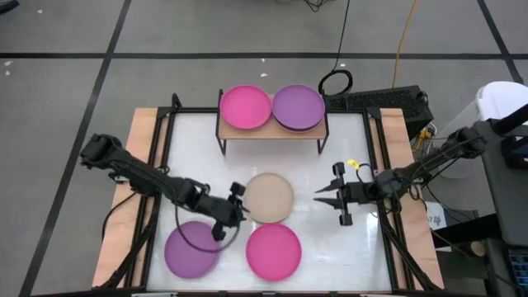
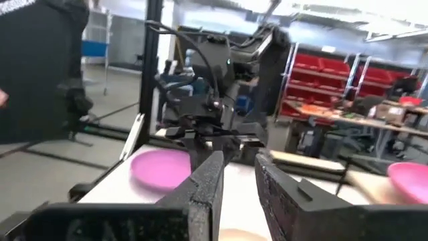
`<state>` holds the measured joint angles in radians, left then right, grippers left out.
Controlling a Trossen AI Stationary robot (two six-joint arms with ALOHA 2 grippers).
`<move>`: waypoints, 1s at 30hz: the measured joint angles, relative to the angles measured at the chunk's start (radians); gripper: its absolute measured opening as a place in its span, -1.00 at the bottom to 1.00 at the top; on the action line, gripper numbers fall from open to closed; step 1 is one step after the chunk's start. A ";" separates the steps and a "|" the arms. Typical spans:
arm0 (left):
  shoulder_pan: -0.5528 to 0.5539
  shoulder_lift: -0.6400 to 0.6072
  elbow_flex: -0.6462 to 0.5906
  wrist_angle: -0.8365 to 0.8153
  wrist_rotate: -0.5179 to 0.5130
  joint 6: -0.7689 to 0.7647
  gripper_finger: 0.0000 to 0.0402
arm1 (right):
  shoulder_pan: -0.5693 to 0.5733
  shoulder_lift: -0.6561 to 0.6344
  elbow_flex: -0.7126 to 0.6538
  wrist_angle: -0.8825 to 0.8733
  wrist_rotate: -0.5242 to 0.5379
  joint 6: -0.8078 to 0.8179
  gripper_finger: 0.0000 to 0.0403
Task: Place and stack plates onto a shelf
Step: Stack the light brown plate on top of the pink plate on the shelf
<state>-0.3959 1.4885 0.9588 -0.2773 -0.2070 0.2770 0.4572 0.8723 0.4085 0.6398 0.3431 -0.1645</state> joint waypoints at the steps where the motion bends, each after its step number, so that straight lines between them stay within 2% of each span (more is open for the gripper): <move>1: -0.010 0.023 0.000 -0.001 0.001 0.019 -0.39 | 0.010 0.008 -0.004 -0.001 0.000 0.009 -0.66; 11: -0.013 0.192 -0.001 0.025 -0.025 0.142 -0.39 | 0.031 0.037 -0.010 0.027 0.001 0.029 -0.66; 21: 0.072 0.228 -0.001 0.040 -0.030 0.177 -0.39 | 0.029 0.037 -0.010 0.029 0.001 0.032 -0.66; 30: 0.066 0.308 -0.001 0.049 -0.010 0.204 -0.39 | 0.029 0.037 -0.010 0.006 0.001 0.056 -0.66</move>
<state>-0.3298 1.7969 0.9577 -0.2287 -0.2169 0.4812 0.4866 0.9096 0.3981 0.6458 0.3439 -0.1089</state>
